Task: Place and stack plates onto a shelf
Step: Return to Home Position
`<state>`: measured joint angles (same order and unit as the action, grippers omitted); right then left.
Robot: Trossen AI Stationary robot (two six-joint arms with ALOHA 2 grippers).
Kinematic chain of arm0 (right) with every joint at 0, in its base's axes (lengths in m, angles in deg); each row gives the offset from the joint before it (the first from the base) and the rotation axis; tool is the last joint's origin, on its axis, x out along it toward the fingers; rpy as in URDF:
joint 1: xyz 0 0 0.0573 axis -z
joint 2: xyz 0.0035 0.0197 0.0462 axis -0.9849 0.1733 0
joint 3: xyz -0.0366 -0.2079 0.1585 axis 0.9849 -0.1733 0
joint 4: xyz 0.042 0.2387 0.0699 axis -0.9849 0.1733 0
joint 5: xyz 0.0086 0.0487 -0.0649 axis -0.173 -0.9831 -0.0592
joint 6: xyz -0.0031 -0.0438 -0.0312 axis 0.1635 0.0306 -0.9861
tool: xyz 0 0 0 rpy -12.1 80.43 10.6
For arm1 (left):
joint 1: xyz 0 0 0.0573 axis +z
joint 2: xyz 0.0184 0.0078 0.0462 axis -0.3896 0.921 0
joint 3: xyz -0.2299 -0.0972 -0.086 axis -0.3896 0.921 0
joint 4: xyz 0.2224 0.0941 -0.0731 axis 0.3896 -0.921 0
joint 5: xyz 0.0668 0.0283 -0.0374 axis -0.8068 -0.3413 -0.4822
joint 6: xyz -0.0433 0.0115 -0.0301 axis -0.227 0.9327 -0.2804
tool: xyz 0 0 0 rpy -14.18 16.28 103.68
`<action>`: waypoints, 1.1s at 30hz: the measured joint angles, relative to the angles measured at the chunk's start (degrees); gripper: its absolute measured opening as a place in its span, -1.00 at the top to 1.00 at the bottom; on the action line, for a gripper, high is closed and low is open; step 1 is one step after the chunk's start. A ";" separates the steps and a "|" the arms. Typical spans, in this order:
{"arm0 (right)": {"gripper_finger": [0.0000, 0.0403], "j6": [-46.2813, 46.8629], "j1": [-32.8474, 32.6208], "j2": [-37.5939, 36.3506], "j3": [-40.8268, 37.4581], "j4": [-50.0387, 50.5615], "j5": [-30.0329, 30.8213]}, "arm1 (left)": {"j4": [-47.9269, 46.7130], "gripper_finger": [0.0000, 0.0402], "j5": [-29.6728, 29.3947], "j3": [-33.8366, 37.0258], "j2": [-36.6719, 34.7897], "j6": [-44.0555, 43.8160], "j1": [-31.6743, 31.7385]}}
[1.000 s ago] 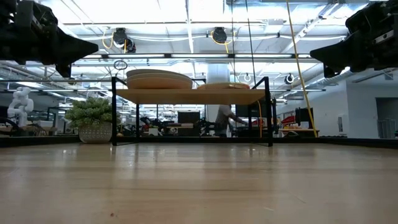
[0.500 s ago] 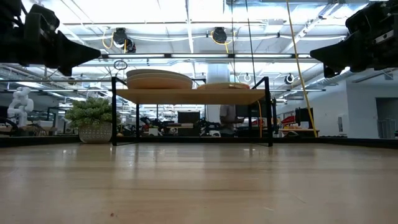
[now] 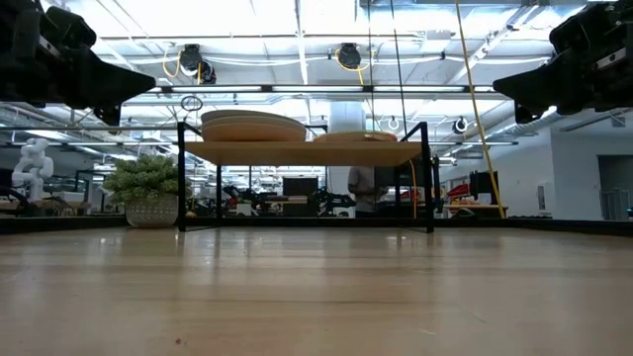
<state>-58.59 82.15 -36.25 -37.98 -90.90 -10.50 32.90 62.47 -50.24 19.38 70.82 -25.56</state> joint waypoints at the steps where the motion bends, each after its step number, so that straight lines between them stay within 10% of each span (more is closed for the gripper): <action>1: 1.00 0.00 0.00 0.00 0.00 0.00 0.00 | 0.21 0.96 0.00 0.00 0.00 0.00 0.00; 33: 1.00 0.00 0.00 0.00 0.00 0.02 0.00 | 1.03 0.96 -0.09 0.07 0.00 -0.08 0.00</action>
<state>-58.59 82.15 -36.25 -37.98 -90.88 -10.50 33.93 62.38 -50.17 19.38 70.74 -25.56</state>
